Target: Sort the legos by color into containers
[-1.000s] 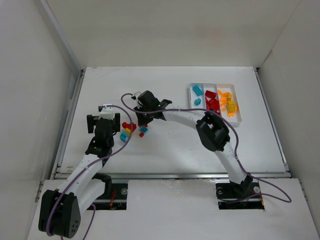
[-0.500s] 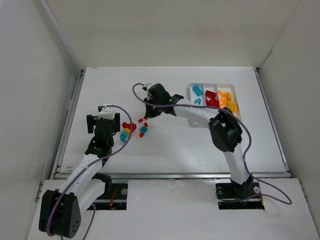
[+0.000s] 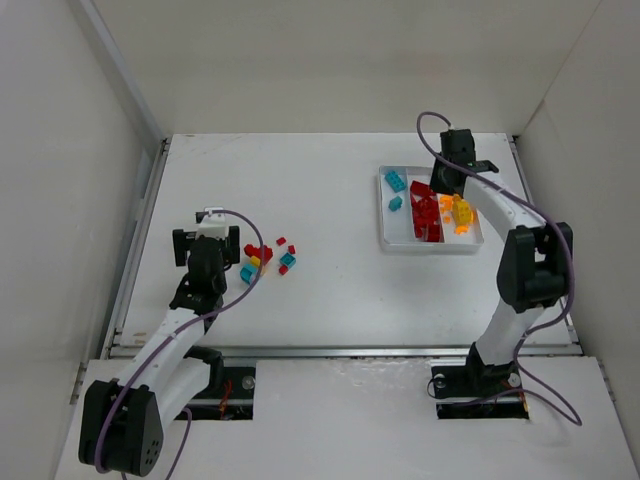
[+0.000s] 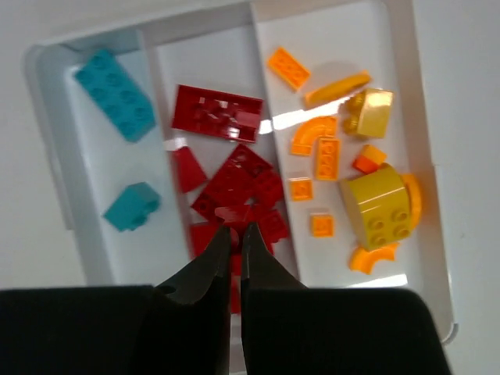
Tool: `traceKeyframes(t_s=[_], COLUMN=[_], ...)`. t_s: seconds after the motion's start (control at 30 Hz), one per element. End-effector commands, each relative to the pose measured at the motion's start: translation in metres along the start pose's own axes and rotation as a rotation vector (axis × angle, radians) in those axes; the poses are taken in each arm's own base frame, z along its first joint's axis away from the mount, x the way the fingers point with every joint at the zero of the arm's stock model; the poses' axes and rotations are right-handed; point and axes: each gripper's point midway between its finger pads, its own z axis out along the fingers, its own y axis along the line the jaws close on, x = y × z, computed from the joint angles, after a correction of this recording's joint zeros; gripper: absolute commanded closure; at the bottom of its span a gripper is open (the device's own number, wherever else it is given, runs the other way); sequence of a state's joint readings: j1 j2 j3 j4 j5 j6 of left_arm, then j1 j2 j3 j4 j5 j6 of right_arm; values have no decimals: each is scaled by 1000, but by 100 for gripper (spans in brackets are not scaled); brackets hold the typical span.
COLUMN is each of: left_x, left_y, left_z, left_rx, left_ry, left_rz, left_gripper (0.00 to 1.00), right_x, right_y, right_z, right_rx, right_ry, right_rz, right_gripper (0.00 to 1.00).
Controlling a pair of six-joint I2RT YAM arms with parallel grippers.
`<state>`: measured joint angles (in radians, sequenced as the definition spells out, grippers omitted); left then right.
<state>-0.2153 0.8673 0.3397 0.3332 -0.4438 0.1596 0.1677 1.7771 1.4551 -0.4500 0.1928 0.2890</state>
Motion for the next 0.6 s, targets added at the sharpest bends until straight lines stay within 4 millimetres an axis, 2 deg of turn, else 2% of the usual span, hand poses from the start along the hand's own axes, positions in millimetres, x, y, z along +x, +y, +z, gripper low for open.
traceKeyframes(t_s=[0.0,0.03,0.07,0.1,0.2,0.3,0.43,0.47,0.53,0.57], left_x=[-12,-12,-9,-9,-7,-9,-9,-13,-14,-12], left_y=[0,0,-1,-1,-2,1,0,1,-1,-1], left_z=[0,0,1,1,1,1,1,2,2,1], left_rx=[8,8,9,9,19,9,20,19,30,31], left_ry=[-48,-48,-39,-39,-32,-38,-38,-47,-48,-40], left_rz=[-24,-24,-20,-11,-7,-13,-15,-19,-19,-5], left_gripper=[8,8,8,8,8,8,8,8,8,8], right_x=[8,9,11,14,26,25,24,17,11,2], right_y=[-20,-19,-28,-27,-25,-18,-17,-14,-10,1], right_z=[9,14,18,29,43,44,40,36,29,20], right_rx=[67,71,96,103,88,50,40,25,-3,-34], right_ry=[50,65,90,111,165,161,164,147,132,99], right_rz=[-61,-64,-70,-74,-115,-110,-118,-128,-141,-160], right_gripper=[100,100,100,100,100,98,55,39,29,25])
